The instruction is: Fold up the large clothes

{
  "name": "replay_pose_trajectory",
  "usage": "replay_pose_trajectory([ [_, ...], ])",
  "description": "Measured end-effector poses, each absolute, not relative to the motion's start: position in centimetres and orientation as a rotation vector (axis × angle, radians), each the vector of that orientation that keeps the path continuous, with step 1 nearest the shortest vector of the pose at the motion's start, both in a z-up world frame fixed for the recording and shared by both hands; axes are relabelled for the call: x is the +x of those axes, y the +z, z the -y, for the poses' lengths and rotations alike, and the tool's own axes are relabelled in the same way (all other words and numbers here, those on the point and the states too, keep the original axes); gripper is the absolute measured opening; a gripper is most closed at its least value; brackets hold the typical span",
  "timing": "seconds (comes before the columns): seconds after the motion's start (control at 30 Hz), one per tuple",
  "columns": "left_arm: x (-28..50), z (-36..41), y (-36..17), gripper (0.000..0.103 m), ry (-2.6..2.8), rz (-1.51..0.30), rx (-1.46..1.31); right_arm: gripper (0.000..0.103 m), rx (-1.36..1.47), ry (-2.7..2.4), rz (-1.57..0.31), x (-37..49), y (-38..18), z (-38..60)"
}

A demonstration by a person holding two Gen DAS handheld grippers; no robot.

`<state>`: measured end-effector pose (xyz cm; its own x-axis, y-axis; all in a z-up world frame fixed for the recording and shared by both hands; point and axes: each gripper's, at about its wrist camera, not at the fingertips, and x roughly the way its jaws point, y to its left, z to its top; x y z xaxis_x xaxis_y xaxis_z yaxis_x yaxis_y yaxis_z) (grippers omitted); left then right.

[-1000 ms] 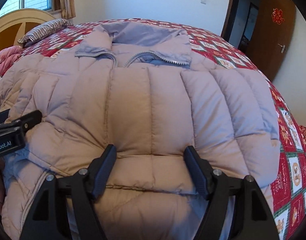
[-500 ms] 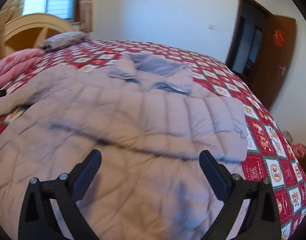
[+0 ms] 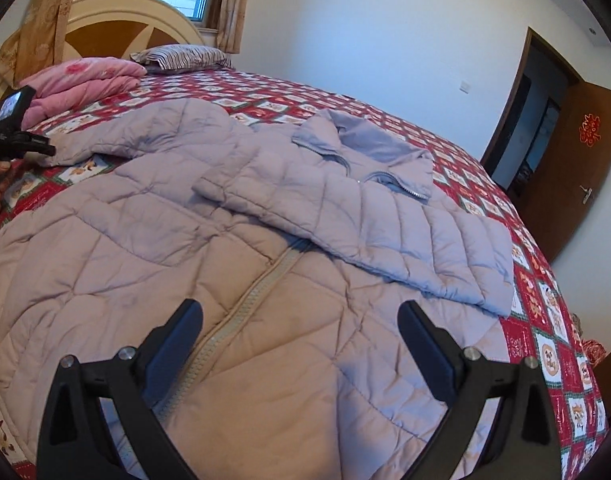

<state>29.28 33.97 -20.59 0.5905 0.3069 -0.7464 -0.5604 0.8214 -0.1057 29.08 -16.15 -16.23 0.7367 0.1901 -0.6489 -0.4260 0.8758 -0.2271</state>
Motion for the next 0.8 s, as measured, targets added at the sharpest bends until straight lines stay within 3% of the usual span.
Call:
replay_pose_trajectory([
  [0.43, 25.5, -17.1, -3.8, 0.016, 0.164, -0.407, -0.109, 0.100, -0.142, 0.127, -0.710, 31.8, -15.4, 22.3],
  [0.7, 27.3, -4.1, -6.4, 0.018, -0.096, -0.449, -0.010, 0.100, -0.111, 0.120, -0.713, 31.0, -15.5, 23.8],
  [0.77, 27.5, -1.4, -7.7, 0.025, -0.135, -0.469, 0.039, 0.100, -0.106, 0.114, -0.713, 30.9, -15.5, 24.4],
  [0.8, 27.4, -0.2, -8.2, 0.040, -0.143, -0.479, 0.064, 0.100, -0.102, 0.109, -0.714, 30.9, -15.5, 24.8],
])
